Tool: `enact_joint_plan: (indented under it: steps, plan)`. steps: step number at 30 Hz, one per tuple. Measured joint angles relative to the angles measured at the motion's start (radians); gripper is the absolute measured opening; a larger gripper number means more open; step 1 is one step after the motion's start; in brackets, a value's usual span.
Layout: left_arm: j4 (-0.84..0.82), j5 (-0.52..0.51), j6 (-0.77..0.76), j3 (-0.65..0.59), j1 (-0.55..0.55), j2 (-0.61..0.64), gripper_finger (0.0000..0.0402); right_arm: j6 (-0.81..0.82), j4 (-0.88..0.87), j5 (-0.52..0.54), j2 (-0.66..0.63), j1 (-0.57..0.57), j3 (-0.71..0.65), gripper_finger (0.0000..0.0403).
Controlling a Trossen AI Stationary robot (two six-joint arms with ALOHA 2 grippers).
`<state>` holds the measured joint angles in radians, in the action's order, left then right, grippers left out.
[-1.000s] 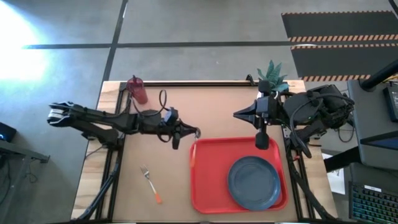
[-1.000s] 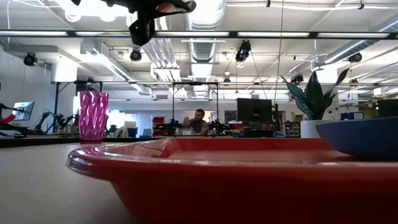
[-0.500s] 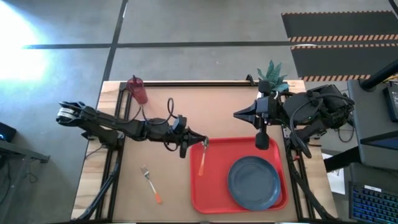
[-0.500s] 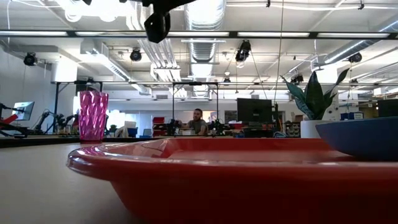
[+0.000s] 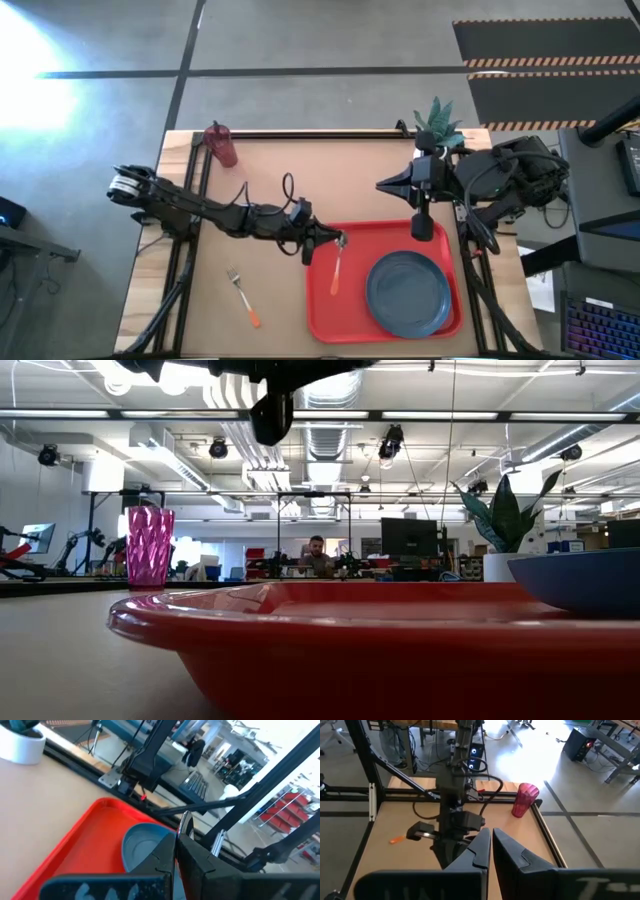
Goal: Pick and place plate/cup/fork/spoon on tray
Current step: Put the orange spoon on the orange serving tray to the left of the blue plate
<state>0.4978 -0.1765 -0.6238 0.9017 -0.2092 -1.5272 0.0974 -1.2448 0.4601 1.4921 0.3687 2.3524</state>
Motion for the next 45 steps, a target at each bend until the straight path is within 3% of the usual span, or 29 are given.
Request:
enact_joint_plan:
  steps: [18,45]
  plan:
    - [0.048,-0.038,-0.056,0.072,-0.046,-0.159,0.0000,0.009,-0.015,-0.023,0.000,0.000,-0.001,0.0009]
    - [0.069,-0.065,-0.288,0.091,-0.054,-0.364,0.0000,0.010,-0.016,-0.023,0.000,0.000,-0.002,0.0009]
